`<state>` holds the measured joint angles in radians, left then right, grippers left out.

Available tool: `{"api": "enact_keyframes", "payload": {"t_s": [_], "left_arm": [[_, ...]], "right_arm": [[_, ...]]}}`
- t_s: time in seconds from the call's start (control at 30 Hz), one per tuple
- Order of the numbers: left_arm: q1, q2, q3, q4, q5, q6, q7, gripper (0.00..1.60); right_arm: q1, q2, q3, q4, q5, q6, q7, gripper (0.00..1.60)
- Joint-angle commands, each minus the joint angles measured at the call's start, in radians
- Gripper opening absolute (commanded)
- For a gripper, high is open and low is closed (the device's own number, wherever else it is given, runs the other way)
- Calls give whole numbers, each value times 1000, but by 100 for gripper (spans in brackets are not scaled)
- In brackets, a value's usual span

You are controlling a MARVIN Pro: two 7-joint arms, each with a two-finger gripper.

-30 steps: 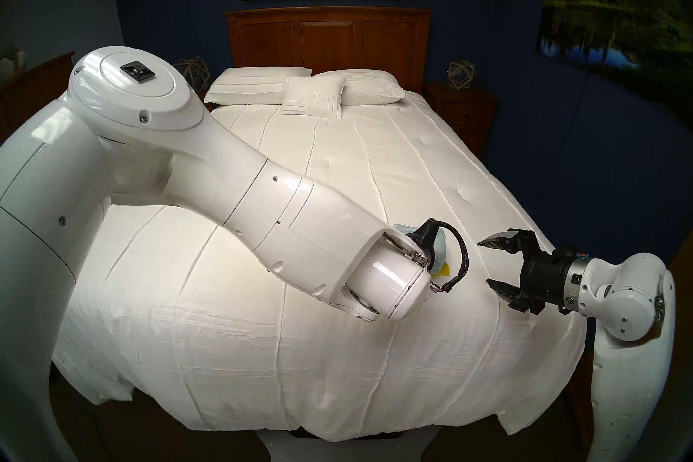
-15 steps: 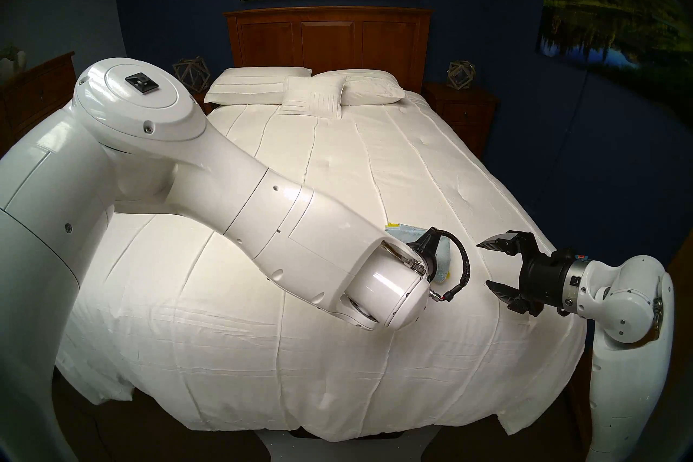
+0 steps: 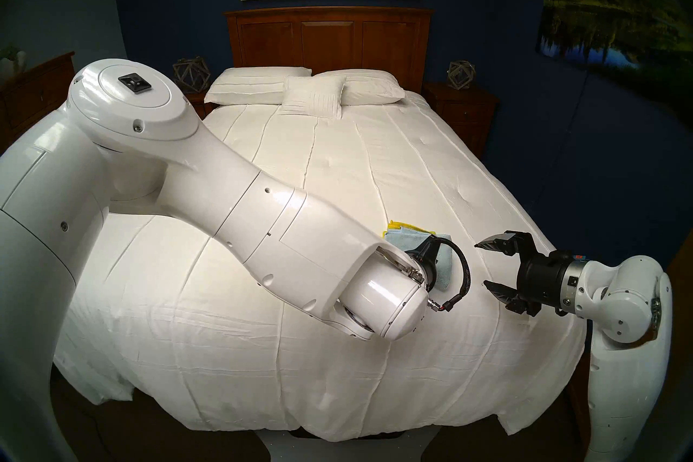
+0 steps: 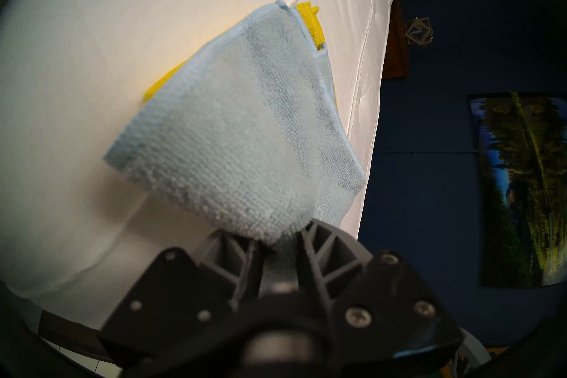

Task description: Fold the hand towels twice and stack them up

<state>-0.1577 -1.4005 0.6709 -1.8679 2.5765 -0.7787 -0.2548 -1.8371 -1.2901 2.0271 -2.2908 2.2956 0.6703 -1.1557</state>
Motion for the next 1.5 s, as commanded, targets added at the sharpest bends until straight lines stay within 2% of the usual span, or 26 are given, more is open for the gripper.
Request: {"api": "enact_keyframes", "payload": {"t_s": [0.0, 0.3, 0.37, 0.4, 0.47, 0.53, 0.57, 0.63, 0.87, 0.93, 1.0, 1.1, 1.13, 1.27, 1.3, 1.33, 1.43, 1.47], "left_arm": [[-3, -2, -20, 3, -1, 7, -6, 115], [-28, 34, -28, -47, -2, 30, -3, 115], [-35, 41, -28, -60, -4, 30, 1, 119], [-41, 56, -31, -70, -6, 61, 10, 124], [-43, 58, -32, -75, -7, 59, 10, 124], [-50, 73, -35, -88, -10, 78, 16, 143], [-54, 77, -34, -94, -11, 74, 16, 157], [-55, 87, -37, -100, -11, 85, 14, 160], [-70, 135, -29, -151, -1, 111, -4, 160], [-76, 157, -28, -175, -4, 111, -10, 160], [-87, 205, -26, -221, 3, 127, -28, 160], [-119, 263, -10, -295, 17, 107, -59, 160], [-139, 256, 8, -304, 5, 106, -74, 160], [-166, 323, 33, -388, 42, 94, -111, 160], [-176, 309, 48, -383, 35, 97, -124, 160], [-181, 342, 54, -422, 50, 84, -136, 160], [-196, 355, 92, -452, 50, 58, -174, 160], [-192, 379, 98, -466, 64, 42, -171, 160]], "right_arm": [[8, 4, 2, -11, 3, -2, -1, 160], [8, 4, 3, -9, 4, -1, -1, 160], [9, 4, 3, -9, 4, -1, -1, 160], [9, 4, 3, -9, 3, -1, 0, 160], [10, 4, 2, -9, 3, -1, 0, 160], [10, 5, 2, -10, 3, -2, -1, 160], [10, 5, 2, -10, 3, -2, -2, 160], [10, 6, 2, -11, 3, -2, -2, 160], [7, 6, 1, -14, 5, -2, -3, 160], [6, 7, 0, -14, 5, -1, -4, 160], [6, 6, -6, -16, 4, -2, -4, 160], [5, 6, -23, -22, 4, -1, -7, 160], [5, 5, -27, -24, 3, -2, -6, 160], [9, 4, -42, -29, 1, -6, -8, 160], [10, 4, -45, -31, 0, -8, -8, 160], [12, 4, -51, -34, 0, -10, -10, 160], [14, 5, -65, -47, 1, -17, -18, 160], [15, 6, -70, -53, 4, -20, -22, 160]]}}
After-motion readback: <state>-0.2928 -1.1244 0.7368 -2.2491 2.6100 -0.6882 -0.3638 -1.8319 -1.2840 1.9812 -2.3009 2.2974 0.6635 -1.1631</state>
